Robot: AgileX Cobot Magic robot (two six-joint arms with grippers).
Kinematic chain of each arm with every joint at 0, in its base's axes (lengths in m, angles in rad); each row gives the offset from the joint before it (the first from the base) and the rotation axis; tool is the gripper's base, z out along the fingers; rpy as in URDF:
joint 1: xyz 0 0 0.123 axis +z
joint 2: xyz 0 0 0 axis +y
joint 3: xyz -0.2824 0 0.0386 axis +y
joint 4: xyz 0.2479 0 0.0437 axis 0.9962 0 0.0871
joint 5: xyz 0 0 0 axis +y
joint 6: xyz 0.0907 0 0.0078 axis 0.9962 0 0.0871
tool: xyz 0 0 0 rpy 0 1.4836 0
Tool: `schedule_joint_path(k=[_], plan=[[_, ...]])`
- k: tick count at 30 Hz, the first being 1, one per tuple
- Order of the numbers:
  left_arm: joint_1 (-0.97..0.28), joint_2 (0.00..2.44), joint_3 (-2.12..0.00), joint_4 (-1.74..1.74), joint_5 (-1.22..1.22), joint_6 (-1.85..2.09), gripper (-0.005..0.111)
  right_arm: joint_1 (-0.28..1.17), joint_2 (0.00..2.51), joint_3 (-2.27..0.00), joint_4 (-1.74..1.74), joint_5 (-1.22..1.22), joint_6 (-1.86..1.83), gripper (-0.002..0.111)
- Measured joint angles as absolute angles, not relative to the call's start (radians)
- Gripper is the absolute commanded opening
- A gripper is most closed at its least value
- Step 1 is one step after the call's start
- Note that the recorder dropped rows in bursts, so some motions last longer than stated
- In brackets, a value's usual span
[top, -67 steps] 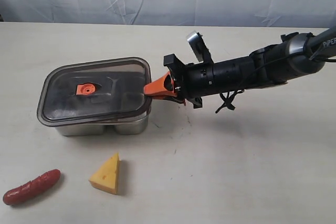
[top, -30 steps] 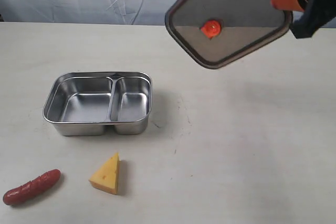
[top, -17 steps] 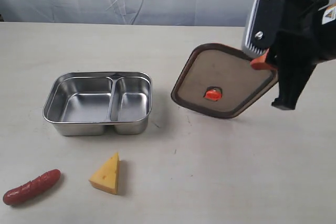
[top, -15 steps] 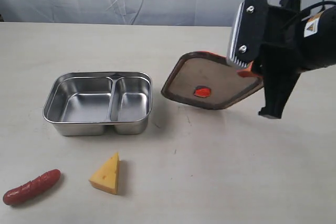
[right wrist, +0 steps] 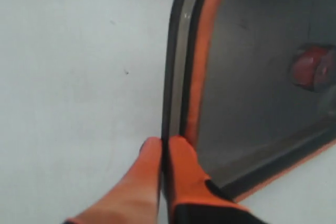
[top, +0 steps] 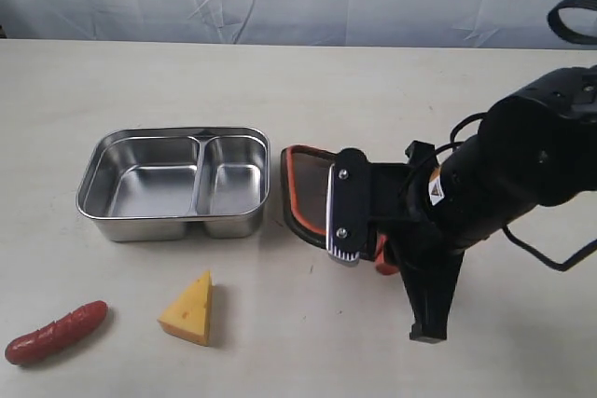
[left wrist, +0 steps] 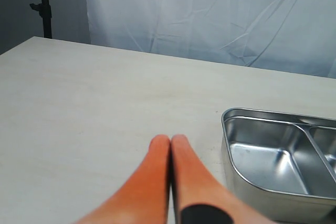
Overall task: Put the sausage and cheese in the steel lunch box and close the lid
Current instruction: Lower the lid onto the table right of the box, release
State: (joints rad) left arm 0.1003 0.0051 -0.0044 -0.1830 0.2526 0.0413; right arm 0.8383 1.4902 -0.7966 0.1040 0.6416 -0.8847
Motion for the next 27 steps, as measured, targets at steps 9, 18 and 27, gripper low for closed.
schedule_joint_path(k=[9, 18, 27], plan=[[0.1, 0.005, -0.004, -0.183, 0.253, 0.041, 0.0, 0.838, 1.545, -0.793, 0.156, 0.654, -0.879, 0.016], [0.1, 0.005, -0.004, -0.183, 0.253, 0.041, 0.0, 0.84, 1.547, -0.793, 0.22, 0.647, -0.877, 0.05], [0.1, 0.005, -0.004, -0.183, 0.253, 0.041, 0.0, 0.84, 1.547, -0.793, 0.353, 0.663, -0.841, 0.05]])
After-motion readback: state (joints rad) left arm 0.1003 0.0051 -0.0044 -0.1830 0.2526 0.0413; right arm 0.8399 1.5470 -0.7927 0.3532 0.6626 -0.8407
